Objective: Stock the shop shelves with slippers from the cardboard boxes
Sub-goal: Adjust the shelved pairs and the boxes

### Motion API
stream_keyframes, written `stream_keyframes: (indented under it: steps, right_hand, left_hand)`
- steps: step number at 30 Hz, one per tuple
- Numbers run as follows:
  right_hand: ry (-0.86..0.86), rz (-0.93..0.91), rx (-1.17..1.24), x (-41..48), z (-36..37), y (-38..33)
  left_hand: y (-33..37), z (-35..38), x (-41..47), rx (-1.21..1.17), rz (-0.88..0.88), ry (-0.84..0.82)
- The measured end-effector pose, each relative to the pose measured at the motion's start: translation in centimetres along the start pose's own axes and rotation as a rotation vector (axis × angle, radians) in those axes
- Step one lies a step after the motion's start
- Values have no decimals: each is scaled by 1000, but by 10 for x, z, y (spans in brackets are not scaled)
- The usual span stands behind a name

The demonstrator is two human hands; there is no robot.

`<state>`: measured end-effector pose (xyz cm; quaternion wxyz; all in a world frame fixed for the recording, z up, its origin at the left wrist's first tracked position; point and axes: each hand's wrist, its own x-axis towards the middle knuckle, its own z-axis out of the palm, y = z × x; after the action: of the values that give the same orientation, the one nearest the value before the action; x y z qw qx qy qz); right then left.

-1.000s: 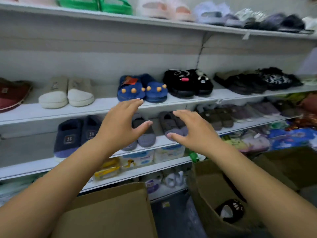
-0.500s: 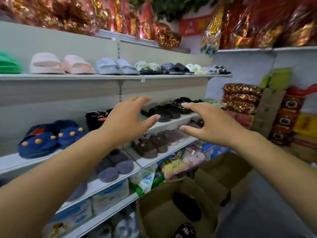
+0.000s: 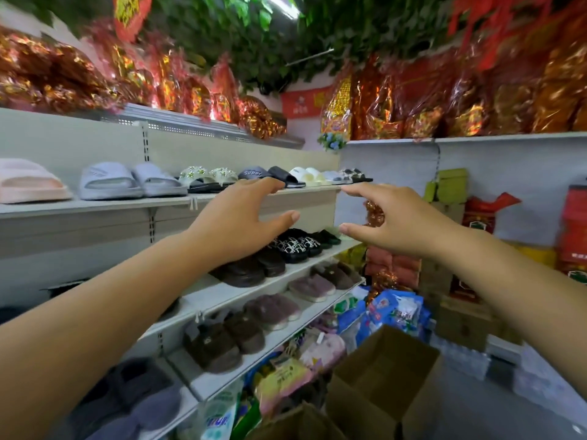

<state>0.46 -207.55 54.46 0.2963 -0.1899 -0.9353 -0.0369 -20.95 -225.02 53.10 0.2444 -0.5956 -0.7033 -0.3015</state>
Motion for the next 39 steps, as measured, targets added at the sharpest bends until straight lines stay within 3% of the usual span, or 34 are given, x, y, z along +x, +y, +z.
stream_keyframes:
  steps: [10,20,26,33,39]
  right_hand:
    - [-39,69,59,48,69,95]
    - [-359,-105,163,83,231,195]
    - [-570,-269,309,76,341,232]
    - [-885,-222,473,2,478,243]
    - [-1188,-183,457,-73,580,235]
  left_hand:
    - [-29,102,66,-38,-31,-73]
    - [-69,242,55,147,-306,-228]
    - [-73,335,3,206,-619,-345]
    - [-61,422,-106,214,-990,-623]
    - [-57,472,-213,230,-1089,-789]
